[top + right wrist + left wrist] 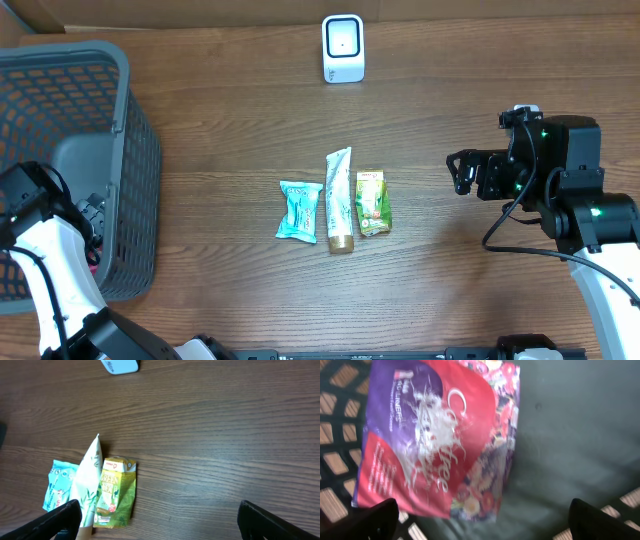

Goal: Scan the item barcode
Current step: 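Reach the left gripper into the basket and grasp the pink-purple pad pack, then lift the pink-purple pack out and place it left of the tissue pack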

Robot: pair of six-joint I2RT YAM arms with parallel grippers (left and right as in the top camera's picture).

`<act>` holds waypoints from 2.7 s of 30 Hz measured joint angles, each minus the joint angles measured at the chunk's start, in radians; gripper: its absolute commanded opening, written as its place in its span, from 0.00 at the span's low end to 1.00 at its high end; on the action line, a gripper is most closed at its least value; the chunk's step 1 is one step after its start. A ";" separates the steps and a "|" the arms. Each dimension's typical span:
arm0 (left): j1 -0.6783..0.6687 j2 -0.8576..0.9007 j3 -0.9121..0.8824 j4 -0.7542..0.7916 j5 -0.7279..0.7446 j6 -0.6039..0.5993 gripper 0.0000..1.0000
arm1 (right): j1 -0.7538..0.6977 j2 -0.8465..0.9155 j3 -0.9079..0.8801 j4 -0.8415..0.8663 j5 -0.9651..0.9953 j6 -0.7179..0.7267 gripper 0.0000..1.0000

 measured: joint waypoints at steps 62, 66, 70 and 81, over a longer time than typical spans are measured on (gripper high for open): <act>-0.369 0.202 1.433 -0.778 0.454 0.166 0.04 | 0.000 0.000 0.000 0.000 0.000 0.000 1.00; -0.586 0.174 1.434 -0.825 0.469 0.171 0.04 | 0.000 0.000 0.000 0.000 0.000 0.000 1.00; -0.779 0.169 1.344 -0.823 0.426 0.135 0.04 | 0.000 0.000 0.000 0.000 0.000 0.000 1.00; -0.963 0.228 0.808 -0.697 0.053 -0.246 0.04 | 0.000 0.000 0.000 0.001 0.000 0.000 1.00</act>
